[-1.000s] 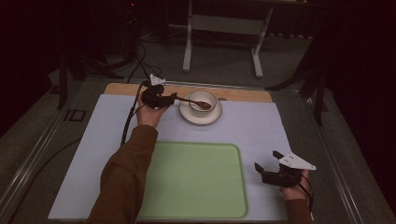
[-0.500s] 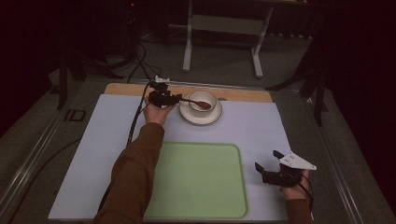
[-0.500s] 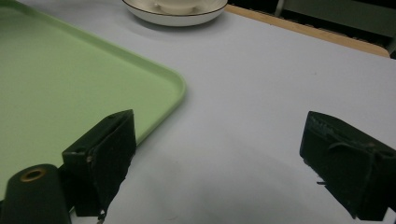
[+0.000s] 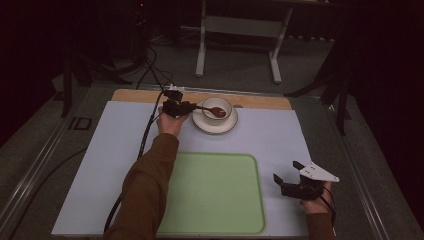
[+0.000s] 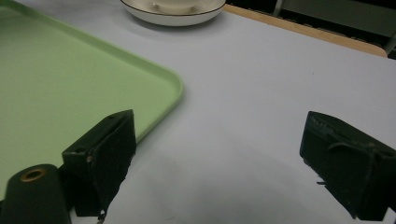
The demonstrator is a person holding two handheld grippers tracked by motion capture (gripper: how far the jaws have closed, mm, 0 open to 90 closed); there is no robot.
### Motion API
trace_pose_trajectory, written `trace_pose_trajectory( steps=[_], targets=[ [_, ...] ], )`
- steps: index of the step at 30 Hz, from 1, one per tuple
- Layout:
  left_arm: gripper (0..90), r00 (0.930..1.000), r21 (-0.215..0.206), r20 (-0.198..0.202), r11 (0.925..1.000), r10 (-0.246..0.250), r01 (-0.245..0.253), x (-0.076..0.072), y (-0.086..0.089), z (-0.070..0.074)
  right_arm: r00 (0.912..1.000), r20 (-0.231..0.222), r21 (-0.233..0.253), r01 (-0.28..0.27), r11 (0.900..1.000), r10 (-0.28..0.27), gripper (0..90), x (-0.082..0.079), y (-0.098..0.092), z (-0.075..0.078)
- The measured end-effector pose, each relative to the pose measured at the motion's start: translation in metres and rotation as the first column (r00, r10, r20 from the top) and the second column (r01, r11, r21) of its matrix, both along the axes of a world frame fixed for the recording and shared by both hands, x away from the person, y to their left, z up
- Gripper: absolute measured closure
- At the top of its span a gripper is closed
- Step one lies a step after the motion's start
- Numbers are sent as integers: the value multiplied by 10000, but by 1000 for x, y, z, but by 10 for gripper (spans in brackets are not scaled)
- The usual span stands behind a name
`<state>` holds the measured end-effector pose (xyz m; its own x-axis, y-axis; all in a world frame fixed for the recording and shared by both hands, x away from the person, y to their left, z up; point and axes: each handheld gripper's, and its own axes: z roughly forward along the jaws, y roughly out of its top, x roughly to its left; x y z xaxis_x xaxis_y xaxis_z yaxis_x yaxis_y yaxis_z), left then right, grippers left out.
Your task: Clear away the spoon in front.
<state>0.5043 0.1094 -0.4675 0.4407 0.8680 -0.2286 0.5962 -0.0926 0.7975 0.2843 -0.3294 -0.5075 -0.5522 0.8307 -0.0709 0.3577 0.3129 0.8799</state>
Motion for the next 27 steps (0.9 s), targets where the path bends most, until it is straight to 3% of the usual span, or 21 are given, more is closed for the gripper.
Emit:
trace_pose_trajectory(
  steps=[12, 19, 27],
  targets=[
    [812, 9953, -441, 458, 9952, -855, 875, -15, -2, 7, 10000, -25, -73, -4, 10000, 4, 106, 0, 0, 0],
    [832, 9914, 114, 905, 9955, -944, 938, -23, -11, 15, 10000, -24, -67, 0, 10000, -1, 106, 0, 0, 0],
    [832, 9905, 836, 911, 9919, -1028, 952, -31, -9, 23, 10000, -28, -73, -28, 10000, 28, 106, 0, 0, 0]
  ],
)
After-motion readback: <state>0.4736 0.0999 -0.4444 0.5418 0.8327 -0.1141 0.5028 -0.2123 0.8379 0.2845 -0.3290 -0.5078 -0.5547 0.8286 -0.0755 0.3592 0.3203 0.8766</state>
